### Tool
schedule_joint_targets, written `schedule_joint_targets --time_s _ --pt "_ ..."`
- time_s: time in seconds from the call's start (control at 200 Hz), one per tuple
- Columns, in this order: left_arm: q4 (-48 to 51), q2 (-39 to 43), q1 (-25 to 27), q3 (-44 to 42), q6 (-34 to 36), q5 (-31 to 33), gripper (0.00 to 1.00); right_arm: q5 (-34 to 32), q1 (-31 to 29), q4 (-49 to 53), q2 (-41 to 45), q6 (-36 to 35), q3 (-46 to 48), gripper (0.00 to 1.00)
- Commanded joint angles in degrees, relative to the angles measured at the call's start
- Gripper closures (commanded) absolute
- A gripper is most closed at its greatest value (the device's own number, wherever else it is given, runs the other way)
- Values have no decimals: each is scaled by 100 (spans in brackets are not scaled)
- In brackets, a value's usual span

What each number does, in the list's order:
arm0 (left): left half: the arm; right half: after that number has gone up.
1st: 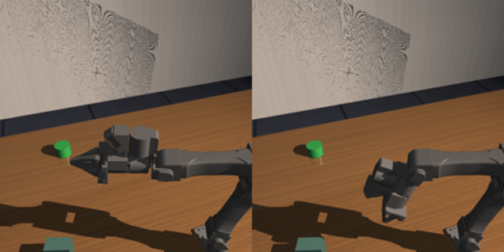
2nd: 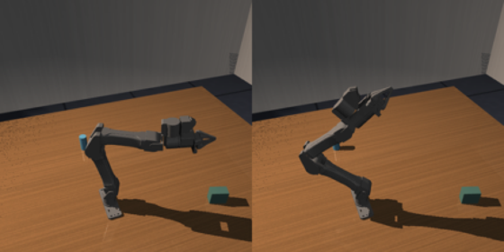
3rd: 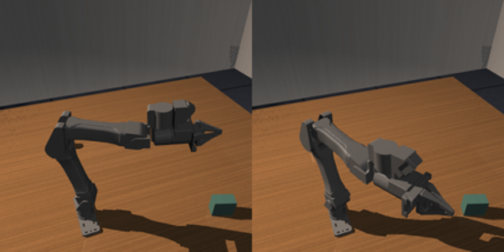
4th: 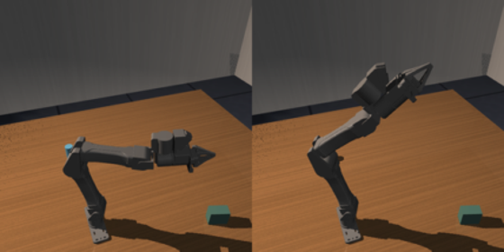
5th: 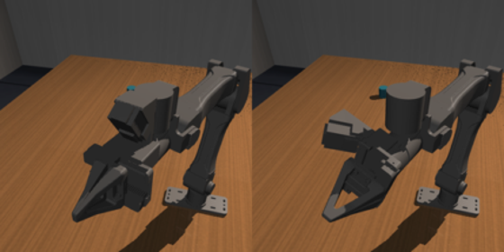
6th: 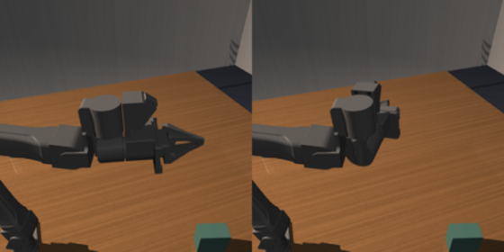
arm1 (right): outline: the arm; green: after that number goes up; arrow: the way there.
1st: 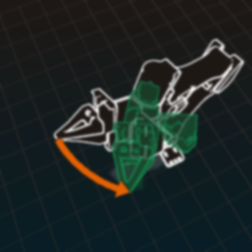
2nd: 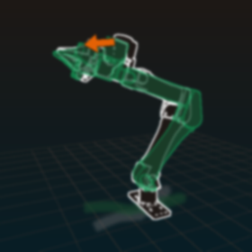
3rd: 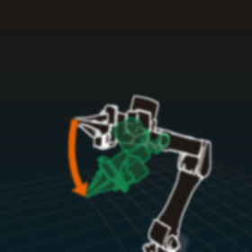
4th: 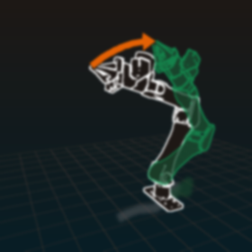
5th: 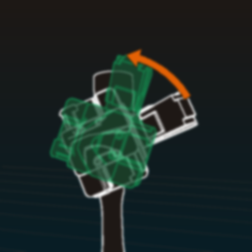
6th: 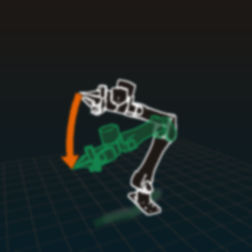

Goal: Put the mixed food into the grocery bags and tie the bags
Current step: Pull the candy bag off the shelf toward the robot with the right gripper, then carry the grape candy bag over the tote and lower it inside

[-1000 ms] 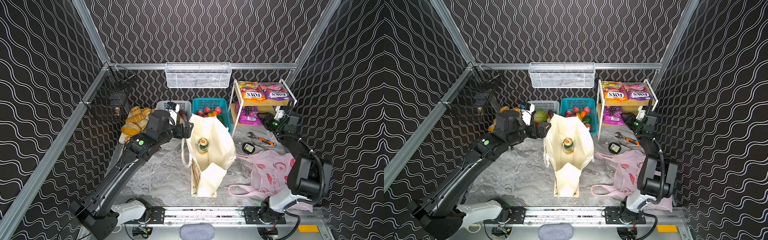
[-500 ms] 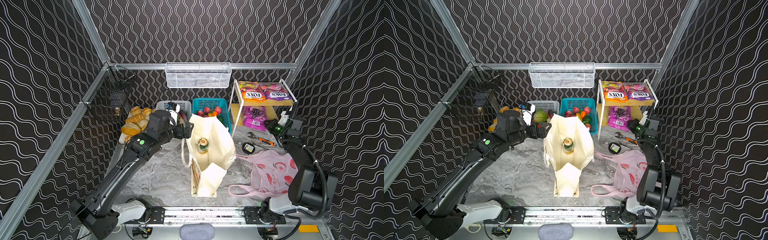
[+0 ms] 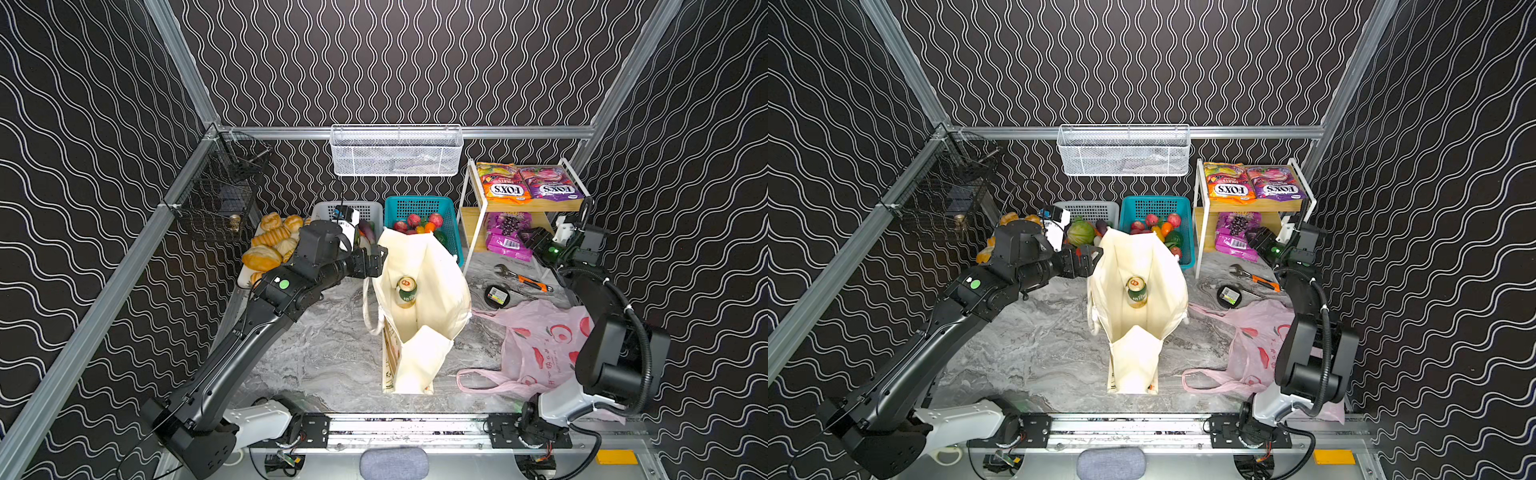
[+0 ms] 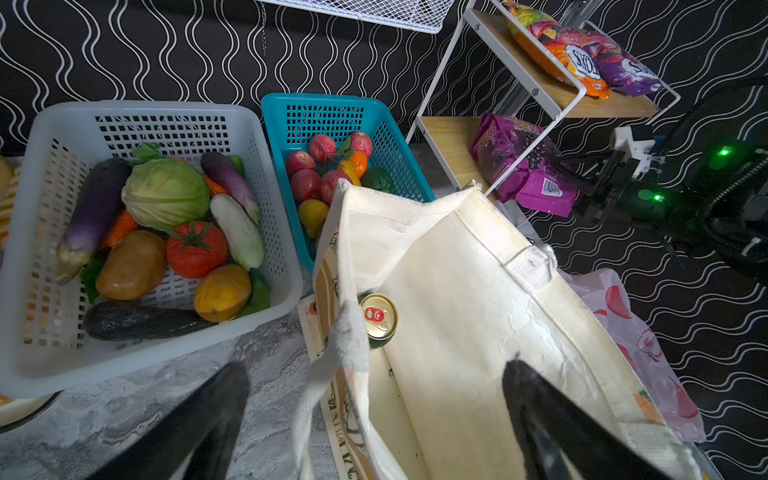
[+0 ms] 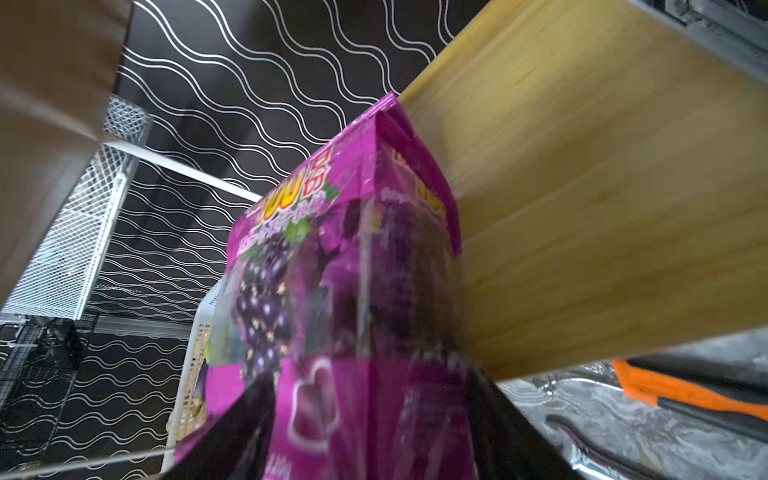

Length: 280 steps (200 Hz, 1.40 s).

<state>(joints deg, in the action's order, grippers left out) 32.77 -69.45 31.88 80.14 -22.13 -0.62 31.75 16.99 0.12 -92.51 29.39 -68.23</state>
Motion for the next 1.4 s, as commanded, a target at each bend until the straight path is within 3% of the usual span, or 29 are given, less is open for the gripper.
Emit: schedule_joint_targets --time_s 0.0,0.125,0.285,0.325,0.435,0.501,0.761,0.976,1.201,1.276,1.396 --pt "42 26 -13 20 16 9 1 280 -10 -151 -74 37 -63 27" --pt "58 2 -14 2 33 29 1 442 -12 -316 -129 76 2 33" --pt "88 -42 -7 8 33 13 1 393 -16 193 -350 19 -169 38" --pt "110 -50 -13 11 36 26 1 381 -12 215 -323 -3 -138 44" --pt "306 -79 -15 62 -77 279 1 266 -16 112 -128 128 18 72" --pt "532 -148 -20 148 -185 498 1 186 -12 111 62 180 96 83" --pt "818 -205 -23 165 -283 819 1 8 -9 674 1111 368 441 100" --pt "927 -186 -25 1 -440 880 1 52 -38 1349 2373 564 668 100" --pt "446 -82 -46 -466 -580 -125 8 287 -186 2590 3574 460 396 100" --pt "179 -11 -46 -701 -763 -375 11 464 -475 2747 3807 514 210 100" --pt "12 32 -44 -889 -805 -587 17 256 -1568 3106 3740 458 -455 100"
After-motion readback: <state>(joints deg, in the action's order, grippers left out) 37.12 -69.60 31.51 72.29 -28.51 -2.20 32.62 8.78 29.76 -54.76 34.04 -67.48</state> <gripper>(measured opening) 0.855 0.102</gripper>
